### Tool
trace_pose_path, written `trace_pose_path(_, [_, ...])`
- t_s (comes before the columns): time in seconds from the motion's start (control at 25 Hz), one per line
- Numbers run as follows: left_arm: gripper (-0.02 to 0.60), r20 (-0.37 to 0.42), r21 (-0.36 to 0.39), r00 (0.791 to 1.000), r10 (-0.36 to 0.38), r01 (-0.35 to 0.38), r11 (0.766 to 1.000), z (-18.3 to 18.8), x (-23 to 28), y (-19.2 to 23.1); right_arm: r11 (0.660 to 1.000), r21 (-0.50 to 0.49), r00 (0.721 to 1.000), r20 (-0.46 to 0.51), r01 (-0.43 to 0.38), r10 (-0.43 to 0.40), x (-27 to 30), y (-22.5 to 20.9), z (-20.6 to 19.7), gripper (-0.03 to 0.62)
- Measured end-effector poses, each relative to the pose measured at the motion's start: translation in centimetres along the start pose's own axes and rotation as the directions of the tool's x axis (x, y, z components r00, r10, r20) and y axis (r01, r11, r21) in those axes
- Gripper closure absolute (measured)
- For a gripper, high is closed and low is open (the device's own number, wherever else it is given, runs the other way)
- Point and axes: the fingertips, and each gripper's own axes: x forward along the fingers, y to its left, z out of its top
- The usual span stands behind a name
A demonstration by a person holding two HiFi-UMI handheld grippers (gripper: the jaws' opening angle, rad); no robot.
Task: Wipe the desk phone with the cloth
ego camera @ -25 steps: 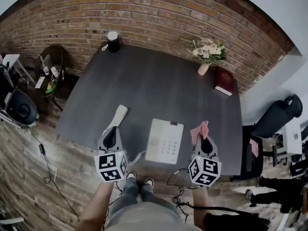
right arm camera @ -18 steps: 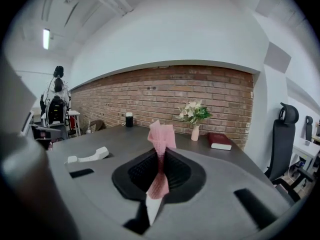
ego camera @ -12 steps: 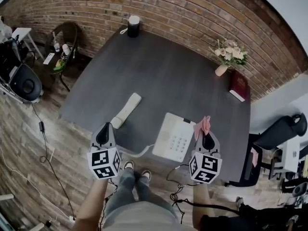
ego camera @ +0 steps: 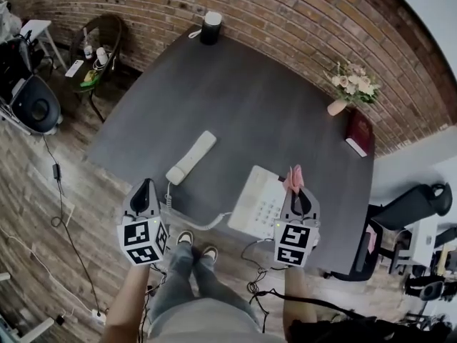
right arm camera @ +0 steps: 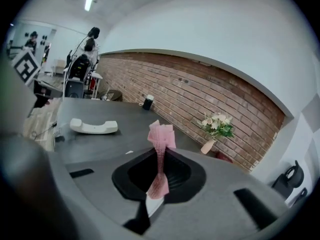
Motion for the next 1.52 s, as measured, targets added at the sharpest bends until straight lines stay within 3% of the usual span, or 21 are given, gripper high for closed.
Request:
trace_pose_path(0.24, [0.577,-0.017,-0.021,1.0,0.016,-0.016,1.0,-1.2,0.2,0.9,0.979,-0.201,0.997,-0.075,-0.026,0.011,1.3,1.7,-0.3,0.577])
trace_pose_path(0.6, [0.577,-0.026,-0.037,0.999,0.037,-0.037,0.999,-1.9,0.3,1.5,0.904,-0.42,0.985,-0.17,-0.077,0.005,3.3,3.5,-1.4,0.577])
trace_pose_path(1.0, [0.577,-0.044,-0.032,0.997,0.07,-0.071,0.997,-2.6,-0.3,2.8,0.819,-0.529,0.949,-0.31,-0.221,0.056,6.4,6.8,-3.7,0.577])
trace_pose_path(1.52, [0.577,-0.053,-0.025,0.995,0.084,-0.085,0.996,-2.8,-0.9,3.4,0.801,-0.518,0.916,-0.389,-0.301,0.092,7.5,8.5,-5.4,0.577])
